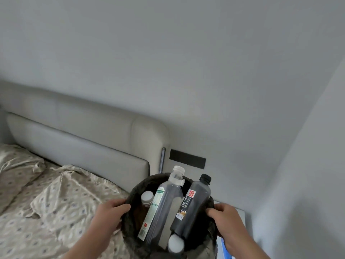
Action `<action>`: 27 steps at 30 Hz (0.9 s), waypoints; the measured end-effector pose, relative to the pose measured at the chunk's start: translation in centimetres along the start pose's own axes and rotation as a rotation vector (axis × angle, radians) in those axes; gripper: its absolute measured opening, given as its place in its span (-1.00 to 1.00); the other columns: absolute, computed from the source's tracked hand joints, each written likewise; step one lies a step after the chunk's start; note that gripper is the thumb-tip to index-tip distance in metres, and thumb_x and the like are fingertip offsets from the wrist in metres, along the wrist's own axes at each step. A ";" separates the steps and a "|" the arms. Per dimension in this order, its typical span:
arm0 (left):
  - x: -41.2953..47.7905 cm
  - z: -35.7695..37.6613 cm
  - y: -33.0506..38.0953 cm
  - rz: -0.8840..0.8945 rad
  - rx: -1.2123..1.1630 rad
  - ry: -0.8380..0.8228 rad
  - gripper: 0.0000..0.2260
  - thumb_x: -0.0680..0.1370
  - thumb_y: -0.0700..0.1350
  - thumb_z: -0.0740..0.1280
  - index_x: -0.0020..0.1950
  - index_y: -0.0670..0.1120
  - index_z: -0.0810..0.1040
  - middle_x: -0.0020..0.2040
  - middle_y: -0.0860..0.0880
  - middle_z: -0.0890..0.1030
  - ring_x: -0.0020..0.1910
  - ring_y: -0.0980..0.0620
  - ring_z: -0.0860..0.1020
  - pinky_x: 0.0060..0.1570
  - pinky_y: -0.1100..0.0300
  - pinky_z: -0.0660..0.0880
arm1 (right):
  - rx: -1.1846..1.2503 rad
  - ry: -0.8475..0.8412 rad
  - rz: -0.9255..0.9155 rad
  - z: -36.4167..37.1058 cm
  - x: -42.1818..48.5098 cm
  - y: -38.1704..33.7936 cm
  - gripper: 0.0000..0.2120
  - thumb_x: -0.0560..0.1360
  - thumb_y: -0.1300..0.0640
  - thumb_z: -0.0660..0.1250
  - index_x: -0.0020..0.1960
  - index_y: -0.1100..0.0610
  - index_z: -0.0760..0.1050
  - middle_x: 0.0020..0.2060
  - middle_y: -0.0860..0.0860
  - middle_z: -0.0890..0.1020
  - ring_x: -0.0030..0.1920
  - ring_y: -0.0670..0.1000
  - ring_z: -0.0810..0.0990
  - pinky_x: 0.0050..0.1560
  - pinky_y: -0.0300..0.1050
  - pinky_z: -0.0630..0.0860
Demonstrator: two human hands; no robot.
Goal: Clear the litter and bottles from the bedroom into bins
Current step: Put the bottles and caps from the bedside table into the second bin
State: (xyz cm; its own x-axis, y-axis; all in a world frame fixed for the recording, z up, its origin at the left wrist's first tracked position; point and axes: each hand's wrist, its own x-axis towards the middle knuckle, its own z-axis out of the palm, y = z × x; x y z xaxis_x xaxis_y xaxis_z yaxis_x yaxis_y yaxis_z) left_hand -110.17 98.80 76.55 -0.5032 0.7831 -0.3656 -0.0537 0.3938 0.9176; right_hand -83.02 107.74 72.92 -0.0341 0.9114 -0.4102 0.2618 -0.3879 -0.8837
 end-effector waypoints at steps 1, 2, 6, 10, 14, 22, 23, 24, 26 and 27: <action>-0.2 0.4 0.4 0.003 0.003 -0.005 -0.83 0.52 -0.35 0.28 -0.16 -0.21 0.66 -0.28 -0.20 0.66 -0.27 -0.14 0.58 -0.28 0.13 0.51 | 0.010 -0.001 -0.013 -0.6 -0.4 -0.3 -0.87 0.34 0.23 0.33 -0.22 0.32 0.51 -0.39 0.13 0.48 -0.34 0.05 0.39 -0.32 -0.11 0.29; -0.4 0.7 0.8 0.008 0.005 -0.014 -0.85 0.52 -0.34 0.29 -0.13 -0.22 0.65 -0.24 -0.21 0.67 -0.26 -0.14 0.60 -0.29 0.13 0.51 | 0.025 0.005 -0.030 -1.1 -0.9 -0.7 -0.92 0.34 0.23 0.32 -0.25 0.27 0.51 -0.39 0.13 0.47 -0.33 0.05 0.38 -0.30 -0.09 0.27; -0.6 2.1 2.8 0.059 -0.002 -0.052 -0.87 0.53 -0.32 0.29 -0.12 -0.20 0.63 -0.23 -0.19 0.66 -0.27 -0.10 0.58 -0.34 0.16 0.45 | 0.051 0.065 -0.082 -3.0 -2.1 -2.3 -0.97 0.34 0.24 0.31 -0.22 0.17 0.47 -0.36 0.12 0.41 -0.31 0.05 0.34 -0.30 -0.08 0.25; -0.1 3.0 4.5 0.105 0.010 -0.146 -0.88 0.53 -0.32 0.28 -0.11 -0.21 0.61 -0.25 -0.19 0.65 -0.28 -0.11 0.58 -0.34 0.14 0.46 | 0.063 0.165 -0.096 -4.3 -3.6 -3.3 -0.90 0.25 0.20 0.30 -0.23 0.15 0.45 -0.35 0.13 0.39 -0.31 0.06 0.35 -0.29 -0.05 0.31; 1.2 3.5 6.0 0.140 0.019 -0.280 -0.89 0.52 -0.33 0.29 -0.06 -0.23 0.61 -0.25 -0.19 0.64 -0.26 -0.11 0.58 -0.30 0.13 0.46 | 0.107 0.302 -0.102 -4.9 -5.8 -3.7 -0.93 0.31 0.27 0.30 -0.21 0.17 0.44 -0.35 0.14 0.41 -0.31 0.07 0.37 -0.30 -0.08 0.32; 2.0 4.4 8.4 0.235 0.056 -0.593 -0.88 0.52 -0.31 0.32 -0.09 -0.14 0.62 -0.25 -0.14 0.66 -0.25 -0.04 0.58 -0.40 0.22 0.45 | 0.263 0.620 -0.068 -3.6 -12.7 -2.7 -0.89 0.25 0.25 0.32 -0.23 0.17 0.48 -0.36 0.14 0.39 -0.30 0.07 0.34 -0.24 -0.02 0.25; 1.6 4.5 8.5 0.242 0.057 -0.631 -0.88 0.52 -0.31 0.32 -0.09 -0.13 0.61 -0.24 -0.14 0.65 -0.24 -0.05 0.58 -0.38 0.21 0.45 | 0.284 0.652 -0.061 -3.4 -14.0 -2.5 -0.88 0.23 0.24 0.32 -0.23 0.17 0.48 -0.36 0.14 0.39 -0.30 0.07 0.34 -0.24 -0.02 0.25; 1.3 4.6 8.5 0.250 0.064 -0.670 -0.88 0.52 -0.30 0.33 -0.09 -0.12 0.61 -0.22 -0.16 0.66 -0.22 -0.06 0.59 -0.34 0.19 0.44 | 0.301 0.685 -0.057 -3.2 -15.5 -2.1 -0.89 0.24 0.25 0.32 -0.22 0.17 0.48 -0.36 0.14 0.39 -0.30 0.08 0.35 -0.23 -0.01 0.25; 0.2 4.9 8.4 0.264 0.090 -0.763 -0.89 0.52 -0.29 0.33 -0.09 -0.12 0.61 -0.19 -0.18 0.67 -0.18 -0.10 0.60 -0.29 0.14 0.45 | 0.325 0.748 -0.053 -2.6 -18.8 -1.4 -0.90 0.26 0.26 0.32 -0.22 0.18 0.47 -0.35 0.14 0.38 -0.29 0.08 0.33 -0.22 -0.01 0.24; -0.6 5.0 8.4 0.268 0.102 -0.808 -0.89 0.52 -0.29 0.32 -0.10 -0.13 0.61 -0.20 -0.18 0.67 -0.17 -0.12 0.60 -0.28 0.13 0.46 | 0.337 0.779 -0.052 -2.3 -20.6 -1.0 -0.88 0.24 0.24 0.31 -0.22 0.17 0.47 -0.35 0.14 0.37 -0.29 0.08 0.33 -0.22 0.00 0.24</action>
State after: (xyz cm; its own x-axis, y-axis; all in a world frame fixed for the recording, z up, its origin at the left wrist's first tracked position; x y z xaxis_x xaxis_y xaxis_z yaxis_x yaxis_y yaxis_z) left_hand -105.97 104.05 83.65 0.2836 0.9433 -0.1725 0.0762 0.1571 0.9846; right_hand -80.33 89.65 82.76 0.6678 0.7159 -0.2039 -0.0268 -0.2506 -0.9677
